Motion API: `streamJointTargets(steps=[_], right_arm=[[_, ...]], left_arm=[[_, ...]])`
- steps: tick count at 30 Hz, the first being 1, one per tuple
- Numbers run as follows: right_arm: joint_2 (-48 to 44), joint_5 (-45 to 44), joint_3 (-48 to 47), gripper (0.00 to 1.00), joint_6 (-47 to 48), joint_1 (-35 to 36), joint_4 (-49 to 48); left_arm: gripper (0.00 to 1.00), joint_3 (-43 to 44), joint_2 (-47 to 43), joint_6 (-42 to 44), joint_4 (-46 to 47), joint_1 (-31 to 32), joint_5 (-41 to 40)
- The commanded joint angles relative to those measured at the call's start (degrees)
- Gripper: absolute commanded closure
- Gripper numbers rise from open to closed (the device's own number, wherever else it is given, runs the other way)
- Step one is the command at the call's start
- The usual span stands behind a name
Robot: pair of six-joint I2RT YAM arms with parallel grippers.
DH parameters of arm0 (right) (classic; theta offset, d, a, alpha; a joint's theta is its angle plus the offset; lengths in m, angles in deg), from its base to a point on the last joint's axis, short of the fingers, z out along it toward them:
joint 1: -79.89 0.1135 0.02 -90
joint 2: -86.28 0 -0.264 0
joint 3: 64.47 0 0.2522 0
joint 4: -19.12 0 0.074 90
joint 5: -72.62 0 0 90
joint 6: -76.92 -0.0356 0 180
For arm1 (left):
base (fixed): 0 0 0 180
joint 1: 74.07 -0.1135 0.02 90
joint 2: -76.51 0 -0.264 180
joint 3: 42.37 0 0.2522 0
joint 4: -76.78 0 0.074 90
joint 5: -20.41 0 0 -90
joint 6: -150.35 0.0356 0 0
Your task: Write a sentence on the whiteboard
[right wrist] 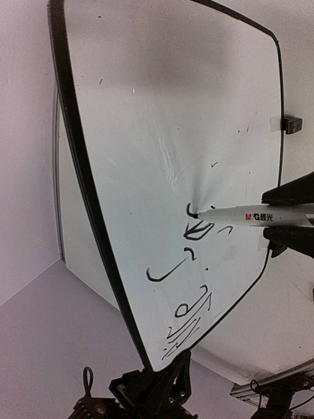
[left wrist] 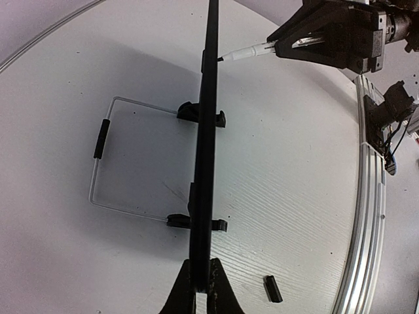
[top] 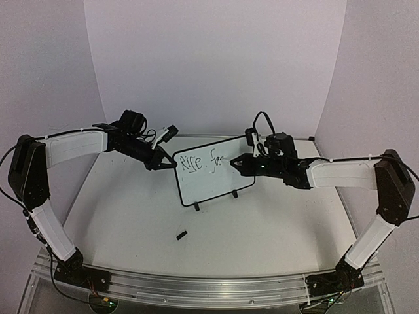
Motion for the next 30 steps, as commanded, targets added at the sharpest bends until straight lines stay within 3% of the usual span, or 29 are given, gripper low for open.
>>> streamJointTargets(steps=[1, 20, 30], right_arm=[[0.81, -0.09, 0.46, 1.00, 0.16, -0.08, -0.82], [-5.40, -4.86, 3.39, 1.00, 0.45, -0.19, -0.14], [-3.74, -4.02, 1.49, 1.00, 0.71, -0.14, -0.58]], left_arm=[[1.00, -0.38, 3.03, 2.28, -6.28, 1.14, -3.61], [1.00, -0.34, 2.89, 2.32, -6.26, 1.11, -3.59], [1.00, -0.36, 2.86, 2.25, -6.30, 1.14, -3.63]])
